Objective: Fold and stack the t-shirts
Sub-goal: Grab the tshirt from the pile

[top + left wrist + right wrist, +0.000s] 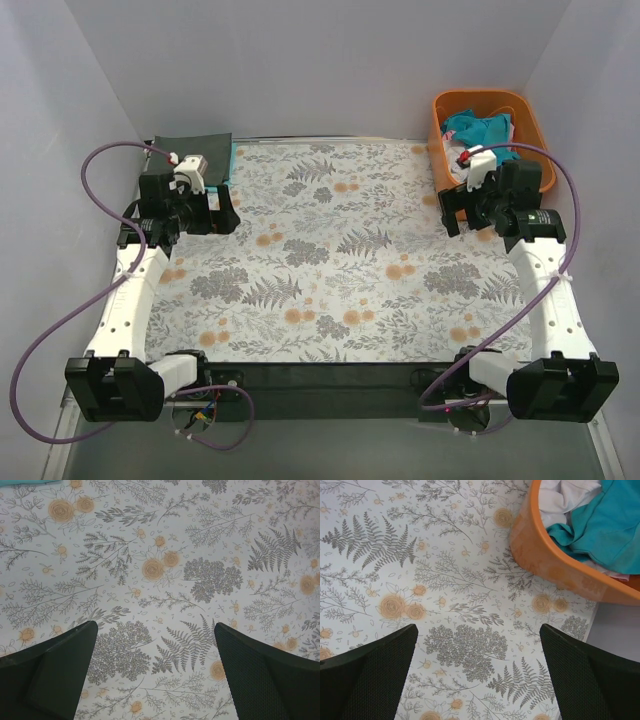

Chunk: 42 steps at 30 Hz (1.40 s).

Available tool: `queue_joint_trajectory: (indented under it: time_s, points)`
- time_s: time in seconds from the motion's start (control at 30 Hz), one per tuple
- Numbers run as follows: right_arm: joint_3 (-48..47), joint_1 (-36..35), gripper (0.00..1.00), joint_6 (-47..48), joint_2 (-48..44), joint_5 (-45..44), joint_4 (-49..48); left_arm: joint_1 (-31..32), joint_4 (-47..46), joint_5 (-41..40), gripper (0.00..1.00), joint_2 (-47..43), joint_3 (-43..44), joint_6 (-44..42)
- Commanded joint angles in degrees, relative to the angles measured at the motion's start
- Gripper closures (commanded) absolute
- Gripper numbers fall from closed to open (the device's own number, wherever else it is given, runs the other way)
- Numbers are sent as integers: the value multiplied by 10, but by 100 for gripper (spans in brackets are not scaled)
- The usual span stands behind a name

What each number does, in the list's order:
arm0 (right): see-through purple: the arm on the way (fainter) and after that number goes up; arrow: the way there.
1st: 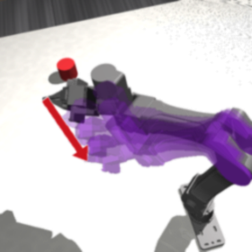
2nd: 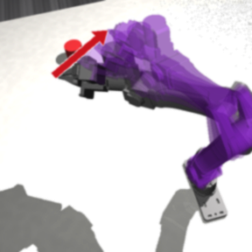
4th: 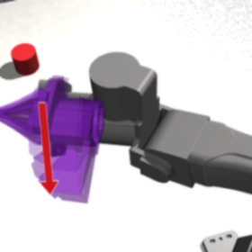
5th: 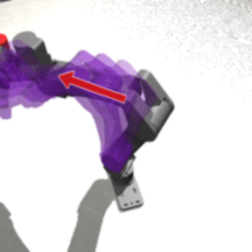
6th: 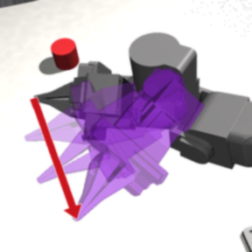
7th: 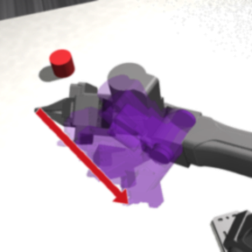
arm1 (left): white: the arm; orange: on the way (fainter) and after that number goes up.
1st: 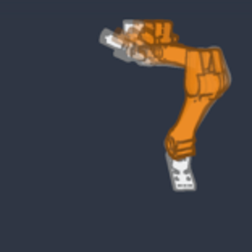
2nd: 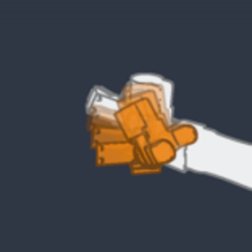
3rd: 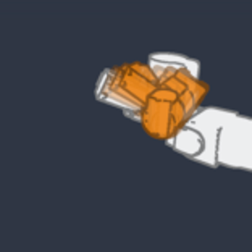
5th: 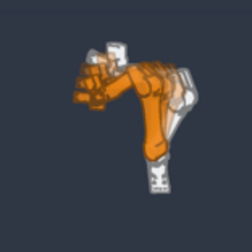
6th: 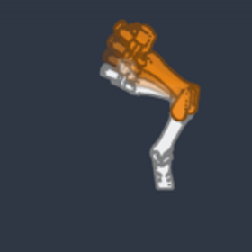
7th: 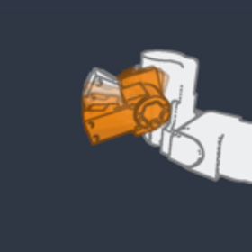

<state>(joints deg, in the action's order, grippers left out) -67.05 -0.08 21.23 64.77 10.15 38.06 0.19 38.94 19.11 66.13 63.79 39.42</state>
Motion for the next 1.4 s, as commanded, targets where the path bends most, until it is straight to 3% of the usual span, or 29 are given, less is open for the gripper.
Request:
queue_joint_trajectory:
  time_s: [0.0, 0.13, 0.5, 0.77, 1.03, 1.1, 1.13, 1.2, 1.23, 1.33, 1.37]
  points:
    - [-48, 20, 2, 14, 20, -3, 2, -1, -18, -1, 2, -2, 17, 0]
    - [-150, 64, 2, 2, 88, 24, -11, -1, -41, -2, 2, 11, 34, 42]
    - [-477, 128, 2, -73, 430, 14, -44, -1, -103, 58, 2, 44, 50, 58]
    - [-608, 126, 2, -50, 612, -17, -103, -1, -116, 45, 2, 80, 26, 48]
    - [-644, 126, 4, -45, 699, -30, -164, -1, -112, 33, 2, 110, 32, 43]
    - [-651, 126, 11, -40, 714, -29, -167, -1, -109, 31, 2, 114, 36, 41]
    - [-652, 126, 26, -39, 715, -29, -167, -1, -109, 28, 2, 118, 37, 41]
    - [-649, 126, 46, -37, 713, -33, -173, -1, -109, 25, 2, 121, 40, 42]
    - [-645, 126, 66, -37, 707, -32, -177, -1, -109, 25, 2, 124, 41, 42]
    - [-627, 126, 98, -42, 685, -40, -199, -1, -109, 27, 2, 134, 48, 44]
    - [-625, 126, 99, -46, 679, -42, -199, 0, -107, 27, 2, 138, 51, 44]
